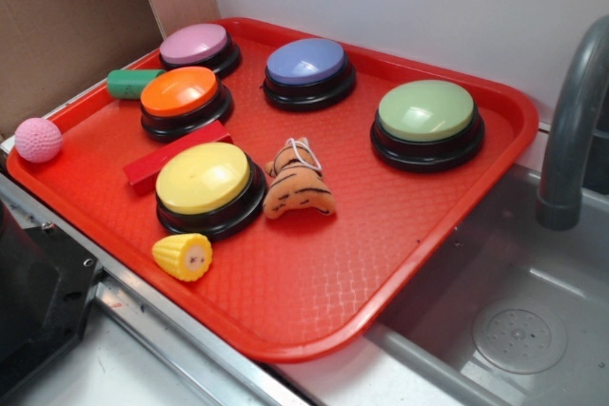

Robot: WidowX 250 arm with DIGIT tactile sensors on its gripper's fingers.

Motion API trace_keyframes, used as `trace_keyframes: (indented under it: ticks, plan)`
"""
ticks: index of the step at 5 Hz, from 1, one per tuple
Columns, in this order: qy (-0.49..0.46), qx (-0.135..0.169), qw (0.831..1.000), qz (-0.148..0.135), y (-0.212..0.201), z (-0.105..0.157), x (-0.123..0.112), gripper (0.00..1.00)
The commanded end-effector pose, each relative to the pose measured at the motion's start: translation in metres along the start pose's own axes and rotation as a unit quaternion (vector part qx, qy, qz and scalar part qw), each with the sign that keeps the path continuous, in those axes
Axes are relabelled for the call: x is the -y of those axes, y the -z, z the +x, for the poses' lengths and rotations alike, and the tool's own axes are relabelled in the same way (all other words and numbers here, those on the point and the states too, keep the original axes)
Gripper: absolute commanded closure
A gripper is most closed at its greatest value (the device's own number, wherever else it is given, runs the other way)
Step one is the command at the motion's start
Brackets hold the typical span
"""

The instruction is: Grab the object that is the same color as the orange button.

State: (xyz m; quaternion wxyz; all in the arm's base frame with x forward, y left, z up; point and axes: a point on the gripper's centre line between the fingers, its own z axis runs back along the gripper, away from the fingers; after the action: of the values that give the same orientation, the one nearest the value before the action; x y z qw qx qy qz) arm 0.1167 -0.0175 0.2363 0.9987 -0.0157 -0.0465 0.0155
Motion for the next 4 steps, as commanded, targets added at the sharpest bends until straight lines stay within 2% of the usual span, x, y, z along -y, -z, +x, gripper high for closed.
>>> trace_keyframes:
  ticks: [1, 2, 4]
  plan:
    - [0.0, 0.0, 1.0, 0.0, 0.0, 0.0, 0.0, 0.0]
    - [0.065, 0.016, 0.998, 0.022, 0.015, 0.017, 0.022, 0.0]
    - [0.159, 0.022, 0.987, 0.029, 0.05, 0.035, 0.058, 0.0]
